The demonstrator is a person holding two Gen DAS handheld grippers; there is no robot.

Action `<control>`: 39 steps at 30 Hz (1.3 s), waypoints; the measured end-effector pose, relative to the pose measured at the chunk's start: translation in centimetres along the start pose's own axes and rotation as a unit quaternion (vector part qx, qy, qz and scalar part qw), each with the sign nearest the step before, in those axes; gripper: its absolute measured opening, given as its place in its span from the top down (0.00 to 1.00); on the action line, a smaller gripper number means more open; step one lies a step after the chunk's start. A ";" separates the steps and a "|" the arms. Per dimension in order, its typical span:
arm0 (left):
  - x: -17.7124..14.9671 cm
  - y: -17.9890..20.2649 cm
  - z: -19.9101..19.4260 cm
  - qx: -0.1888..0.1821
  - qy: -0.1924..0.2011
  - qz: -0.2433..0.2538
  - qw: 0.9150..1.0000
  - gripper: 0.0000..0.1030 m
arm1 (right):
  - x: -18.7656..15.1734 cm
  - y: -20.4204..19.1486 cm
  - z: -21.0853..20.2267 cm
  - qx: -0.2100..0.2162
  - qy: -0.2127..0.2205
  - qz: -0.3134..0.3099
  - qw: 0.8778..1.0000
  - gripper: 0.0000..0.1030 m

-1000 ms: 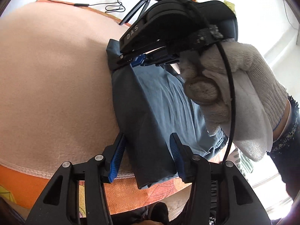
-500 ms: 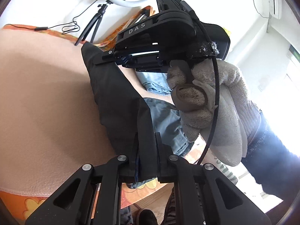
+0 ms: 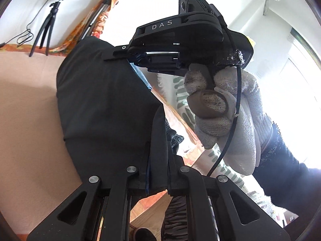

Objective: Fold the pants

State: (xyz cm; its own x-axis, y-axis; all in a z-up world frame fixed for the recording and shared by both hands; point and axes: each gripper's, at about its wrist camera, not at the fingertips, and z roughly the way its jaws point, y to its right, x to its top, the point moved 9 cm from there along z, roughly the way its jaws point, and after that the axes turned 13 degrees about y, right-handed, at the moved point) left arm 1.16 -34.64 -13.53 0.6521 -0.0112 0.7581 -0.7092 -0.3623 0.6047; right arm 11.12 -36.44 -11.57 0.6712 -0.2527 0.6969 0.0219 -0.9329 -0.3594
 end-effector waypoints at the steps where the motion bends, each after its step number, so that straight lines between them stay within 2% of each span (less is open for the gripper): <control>1: 0.4 0.2 1.1 -0.006 -0.004 0.002 1.000 0.91 | 0.3 0.8 -0.5 -0.005 0.004 0.000 1.000 0.96; 13: -0.5 5.0 11.3 -0.064 -0.063 0.028 0.996 0.91 | 0.9 12.4 -5.7 -0.071 0.022 0.023 0.997 0.96; 20: -2.1 7.0 16.7 -0.089 -0.096 0.030 0.991 0.91 | -0.1 19.3 -6.7 -0.107 0.009 0.036 0.994 0.96; 25: -3.1 7.6 19.6 -0.088 -0.115 0.047 0.988 0.91 | -1.2 23.3 -6.2 -0.135 -0.008 0.032 0.990 0.96; 32: -4.8 7.4 20.8 -0.076 -0.144 0.074 0.984 0.90 | -3.6 27.5 -3.8 -0.149 -0.027 0.056 0.987 0.97; 39: -6.2 7.6 18.4 -0.070 -0.167 0.103 0.978 0.77 | -4.7 29.5 -2.0 -0.161 -0.034 0.054 0.985 0.96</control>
State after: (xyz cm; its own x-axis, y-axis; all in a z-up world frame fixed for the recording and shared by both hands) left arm -3.33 -54.43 -18.08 0.5253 -0.3836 0.7595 -0.8497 -0.1887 0.4924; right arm 7.13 -63.26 -24.15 0.7050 -0.3480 0.6180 -0.2817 -0.9370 -0.2064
